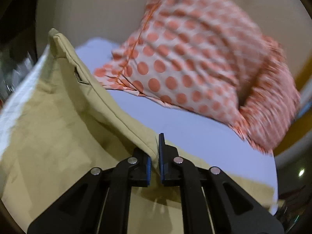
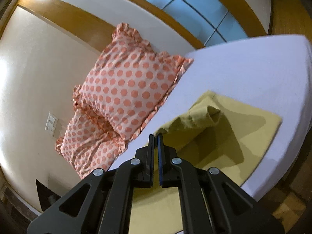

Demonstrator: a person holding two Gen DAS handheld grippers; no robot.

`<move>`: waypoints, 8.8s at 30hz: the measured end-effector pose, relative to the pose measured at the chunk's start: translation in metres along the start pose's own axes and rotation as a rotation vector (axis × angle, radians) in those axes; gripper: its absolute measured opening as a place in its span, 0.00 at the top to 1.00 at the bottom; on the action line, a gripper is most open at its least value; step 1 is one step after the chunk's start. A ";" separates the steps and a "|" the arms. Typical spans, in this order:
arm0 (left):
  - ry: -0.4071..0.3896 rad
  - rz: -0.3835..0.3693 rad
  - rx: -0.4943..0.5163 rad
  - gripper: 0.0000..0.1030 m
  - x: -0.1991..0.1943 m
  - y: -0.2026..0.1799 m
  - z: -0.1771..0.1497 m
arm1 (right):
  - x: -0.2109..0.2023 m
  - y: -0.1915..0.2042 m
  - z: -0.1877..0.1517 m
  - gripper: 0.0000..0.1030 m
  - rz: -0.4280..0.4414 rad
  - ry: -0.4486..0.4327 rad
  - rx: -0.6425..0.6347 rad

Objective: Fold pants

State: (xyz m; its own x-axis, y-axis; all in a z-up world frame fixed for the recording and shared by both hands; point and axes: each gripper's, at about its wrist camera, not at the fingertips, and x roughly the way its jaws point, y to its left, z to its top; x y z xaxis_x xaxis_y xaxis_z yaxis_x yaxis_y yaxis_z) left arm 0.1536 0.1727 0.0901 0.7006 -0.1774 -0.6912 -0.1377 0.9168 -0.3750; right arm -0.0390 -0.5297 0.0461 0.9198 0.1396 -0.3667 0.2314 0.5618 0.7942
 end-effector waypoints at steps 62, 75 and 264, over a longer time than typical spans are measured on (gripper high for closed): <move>-0.180 -0.253 -0.360 0.21 -0.125 0.161 -0.211 | 0.051 0.220 -0.259 0.13 0.441 0.537 -0.763; -0.232 -0.130 -0.477 0.28 -0.124 0.195 -0.164 | 0.058 0.214 -0.270 0.11 0.441 0.579 -0.744; 0.102 0.149 0.435 0.02 0.006 -0.092 -0.183 | 0.115 0.174 -0.237 0.01 -0.301 0.454 -0.893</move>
State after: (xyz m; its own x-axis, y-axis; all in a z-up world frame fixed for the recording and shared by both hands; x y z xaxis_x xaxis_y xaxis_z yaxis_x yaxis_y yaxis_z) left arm 0.0419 0.0216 0.0075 0.6197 -0.0465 -0.7834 0.0897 0.9959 0.0119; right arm 0.0324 -0.2224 0.0276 0.6148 0.0831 -0.7843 -0.0573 0.9965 0.0607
